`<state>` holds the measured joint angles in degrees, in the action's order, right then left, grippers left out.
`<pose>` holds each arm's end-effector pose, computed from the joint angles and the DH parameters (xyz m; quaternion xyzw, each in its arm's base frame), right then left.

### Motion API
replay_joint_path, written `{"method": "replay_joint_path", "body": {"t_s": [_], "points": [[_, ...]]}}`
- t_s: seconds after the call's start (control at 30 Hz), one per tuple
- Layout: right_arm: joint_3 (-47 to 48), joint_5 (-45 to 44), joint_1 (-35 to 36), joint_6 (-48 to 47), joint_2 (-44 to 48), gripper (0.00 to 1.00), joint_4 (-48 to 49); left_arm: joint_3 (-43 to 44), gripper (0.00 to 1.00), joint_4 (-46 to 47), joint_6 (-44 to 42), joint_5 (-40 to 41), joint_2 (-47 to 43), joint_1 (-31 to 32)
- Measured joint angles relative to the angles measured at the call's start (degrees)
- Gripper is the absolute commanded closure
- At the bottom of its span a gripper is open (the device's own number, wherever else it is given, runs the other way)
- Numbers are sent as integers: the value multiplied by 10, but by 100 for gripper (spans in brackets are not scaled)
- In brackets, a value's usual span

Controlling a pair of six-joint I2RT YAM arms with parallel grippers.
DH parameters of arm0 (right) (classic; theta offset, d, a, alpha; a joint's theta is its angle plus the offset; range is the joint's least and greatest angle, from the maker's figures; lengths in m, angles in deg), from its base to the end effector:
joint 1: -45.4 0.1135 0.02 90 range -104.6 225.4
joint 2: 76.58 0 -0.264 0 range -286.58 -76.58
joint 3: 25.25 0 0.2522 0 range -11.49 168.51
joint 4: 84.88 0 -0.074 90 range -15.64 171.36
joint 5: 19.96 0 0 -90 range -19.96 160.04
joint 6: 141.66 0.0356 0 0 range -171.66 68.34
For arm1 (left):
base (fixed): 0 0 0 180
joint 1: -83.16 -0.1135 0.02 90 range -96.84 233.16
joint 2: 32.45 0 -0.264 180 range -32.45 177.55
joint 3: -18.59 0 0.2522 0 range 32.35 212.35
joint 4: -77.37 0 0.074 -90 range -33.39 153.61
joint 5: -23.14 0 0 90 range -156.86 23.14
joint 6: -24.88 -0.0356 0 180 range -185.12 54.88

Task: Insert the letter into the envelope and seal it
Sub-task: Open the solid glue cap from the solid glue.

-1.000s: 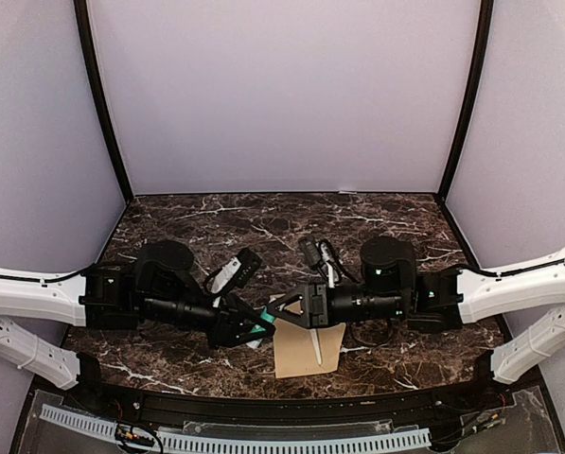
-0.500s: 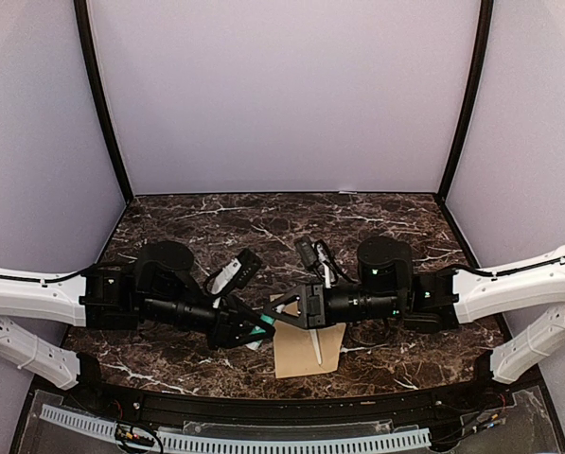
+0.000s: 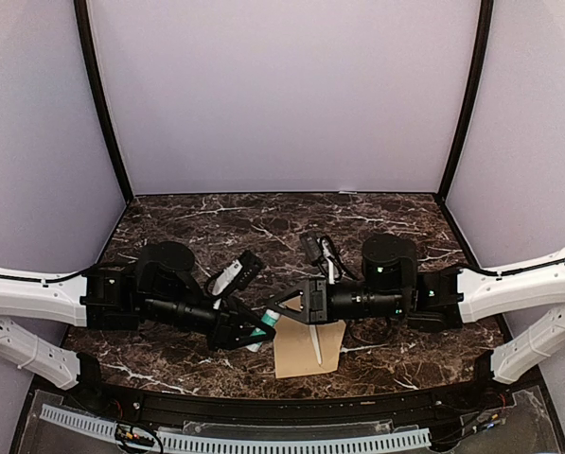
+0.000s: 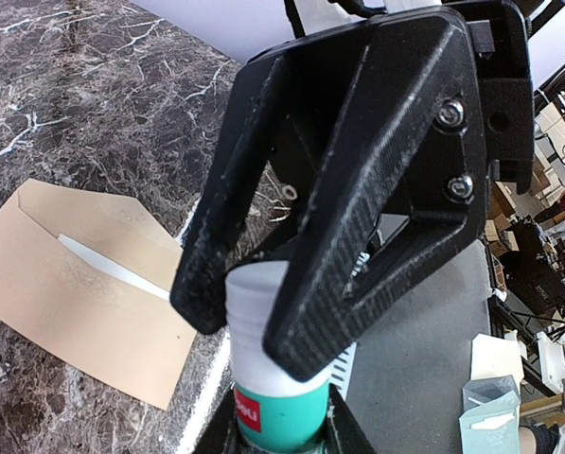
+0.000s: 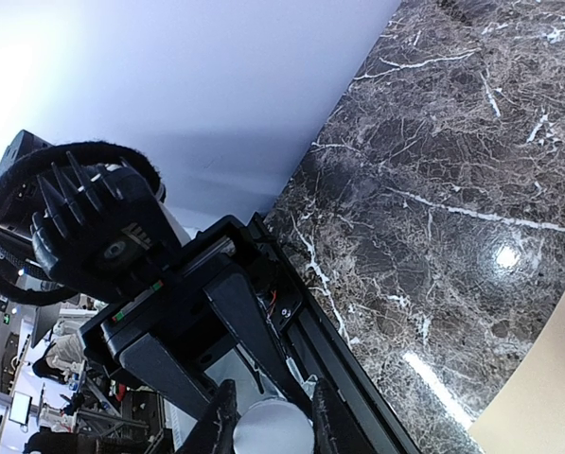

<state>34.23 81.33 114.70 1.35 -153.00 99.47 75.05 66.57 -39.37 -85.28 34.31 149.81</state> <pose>0.1015 0.2883 0.2729 -0.1709 0.7600 0.5821 0.2330 0.0945 -0.2473 0.2722 0.3692 0.7311 -0.4944 0.2912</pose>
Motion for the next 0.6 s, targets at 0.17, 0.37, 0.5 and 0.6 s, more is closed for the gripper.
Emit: {"method": "replay_joint_path", "body": {"t_s": [0.17, 0.37, 0.5, 0.6], "points": [[0, 0, 0, 0, 0, 80, -2, 0, 100, 0, 0, 0, 2, 0], [0, 1, -1, -2, 0, 91, -6, 0, 100, 0, 1, 0, 4, 0], [0, -4, -1, -2, 2, 93, -8, 0, 100, 1, 1, 0, 5, 0], [0, -9, 0, -3, 6, 94, -15, -3, 100, 9, 2, -1, 5, 0]]}}
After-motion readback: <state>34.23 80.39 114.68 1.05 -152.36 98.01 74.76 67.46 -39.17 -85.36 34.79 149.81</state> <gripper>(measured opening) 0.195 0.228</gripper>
